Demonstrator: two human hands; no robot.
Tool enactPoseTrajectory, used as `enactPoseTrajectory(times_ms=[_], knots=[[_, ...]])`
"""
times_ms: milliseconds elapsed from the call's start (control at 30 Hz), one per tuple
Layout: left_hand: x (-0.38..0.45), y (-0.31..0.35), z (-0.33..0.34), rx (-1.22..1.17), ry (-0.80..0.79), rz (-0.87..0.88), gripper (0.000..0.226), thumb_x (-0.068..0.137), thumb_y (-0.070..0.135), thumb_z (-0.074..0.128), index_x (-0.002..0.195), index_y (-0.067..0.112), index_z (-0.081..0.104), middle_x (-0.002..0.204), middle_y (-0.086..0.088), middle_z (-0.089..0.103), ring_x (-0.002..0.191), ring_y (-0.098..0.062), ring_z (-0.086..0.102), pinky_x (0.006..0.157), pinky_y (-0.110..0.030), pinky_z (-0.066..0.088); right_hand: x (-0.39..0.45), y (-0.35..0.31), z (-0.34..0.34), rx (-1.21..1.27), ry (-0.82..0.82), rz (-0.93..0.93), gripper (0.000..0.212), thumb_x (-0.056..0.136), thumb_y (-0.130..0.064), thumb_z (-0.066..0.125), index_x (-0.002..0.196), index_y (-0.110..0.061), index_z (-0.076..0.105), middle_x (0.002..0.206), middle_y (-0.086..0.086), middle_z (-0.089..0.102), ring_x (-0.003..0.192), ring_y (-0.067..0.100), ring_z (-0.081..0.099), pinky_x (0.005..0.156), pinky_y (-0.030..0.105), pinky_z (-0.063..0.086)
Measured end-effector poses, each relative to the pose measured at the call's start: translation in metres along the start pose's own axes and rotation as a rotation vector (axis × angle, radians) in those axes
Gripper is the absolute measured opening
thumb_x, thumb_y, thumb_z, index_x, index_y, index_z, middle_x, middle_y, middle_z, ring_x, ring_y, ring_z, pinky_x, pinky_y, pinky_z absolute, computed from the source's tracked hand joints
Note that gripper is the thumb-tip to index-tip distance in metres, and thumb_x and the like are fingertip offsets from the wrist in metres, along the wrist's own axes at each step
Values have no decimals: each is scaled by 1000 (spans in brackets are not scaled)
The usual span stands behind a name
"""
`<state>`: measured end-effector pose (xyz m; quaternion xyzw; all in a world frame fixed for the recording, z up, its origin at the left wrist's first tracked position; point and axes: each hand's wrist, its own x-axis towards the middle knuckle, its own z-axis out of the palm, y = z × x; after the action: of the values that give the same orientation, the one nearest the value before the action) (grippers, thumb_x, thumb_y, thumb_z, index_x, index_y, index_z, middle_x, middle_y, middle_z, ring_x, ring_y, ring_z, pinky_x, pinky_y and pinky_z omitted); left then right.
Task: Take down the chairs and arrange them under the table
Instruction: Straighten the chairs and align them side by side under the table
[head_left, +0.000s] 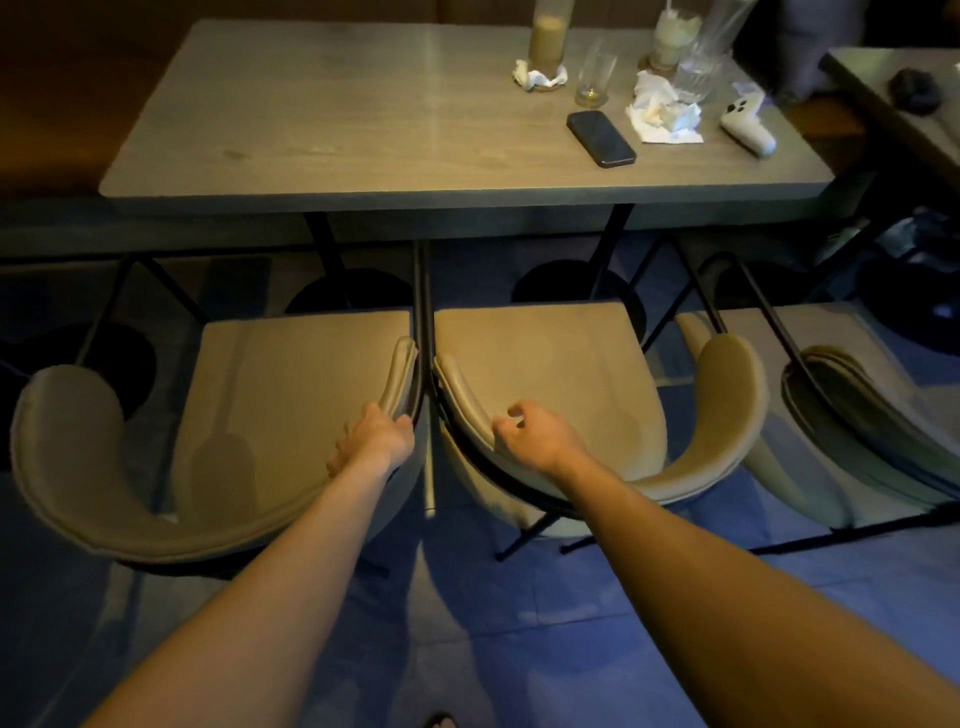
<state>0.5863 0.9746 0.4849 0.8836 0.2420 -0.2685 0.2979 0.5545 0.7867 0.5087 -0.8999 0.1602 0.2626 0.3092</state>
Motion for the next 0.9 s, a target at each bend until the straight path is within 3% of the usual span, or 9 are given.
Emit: enactPoseTrajectory(times_ms=[167,300,433,600,633,700,733,800,900], knots=[[-50,21,6,40,193,7,48,96,40,44,138,16,44,142,-15,43,129,-36,42,109,-49,30,-27,58,-70,52,184,92,43,99,-37,41,135,-18,56,131,11,62,115,31,58,93,36,46],[-91,68,29,-27,283,107,39,97,32,43,132,19,54,136,-12,51,127,-35,45,108,-44,31,-50,133,-137,124,377,225,34,99,-31,40,123,-16,60,120,14,63,97,32,57,80,36,47],[-140,137,95,-289,170,176,27,98,29,43,113,17,62,112,-8,65,102,-31,58,87,-36,45,-67,225,-207,284,555,448,35,97,-27,42,118,-7,62,120,21,64,104,38,60,87,39,49],[-200,234,214,-505,-118,152,18,94,20,49,100,15,66,97,-4,68,93,-25,65,72,-31,53,-79,336,-277,393,553,591,21,96,-20,45,95,-5,59,103,23,58,91,35,56,74,35,42],[-209,252,238,-534,-172,137,18,94,18,50,99,13,66,87,-3,66,84,-23,65,64,-28,51,-80,354,-288,428,546,604,20,96,-20,48,97,-4,59,105,23,57,94,36,56,78,37,44],[-227,287,279,-558,-247,99,19,97,19,47,104,12,64,76,1,62,65,-15,58,53,-23,40,-73,391,-307,504,561,625,37,95,-23,53,122,2,57,125,22,56,114,40,55,94,39,46],[-237,304,294,-559,-294,73,17,99,21,45,105,14,59,80,1,62,66,-14,56,56,-24,40,-66,408,-315,533,583,663,47,94,-26,55,132,1,52,135,21,52,122,40,51,102,41,44],[-253,332,321,-544,-396,1,19,102,28,43,110,14,53,100,-2,61,84,-18,58,79,-32,47,-58,437,-329,559,626,769,54,92,-29,56,139,-3,45,144,22,42,131,39,40,110,43,35],[-265,366,352,-579,-487,-114,52,97,41,54,139,12,44,130,-7,51,116,-24,53,99,-42,46,-52,469,-350,552,716,909,49,93,-20,53,137,-3,41,147,23,33,137,38,29,113,38,21]])
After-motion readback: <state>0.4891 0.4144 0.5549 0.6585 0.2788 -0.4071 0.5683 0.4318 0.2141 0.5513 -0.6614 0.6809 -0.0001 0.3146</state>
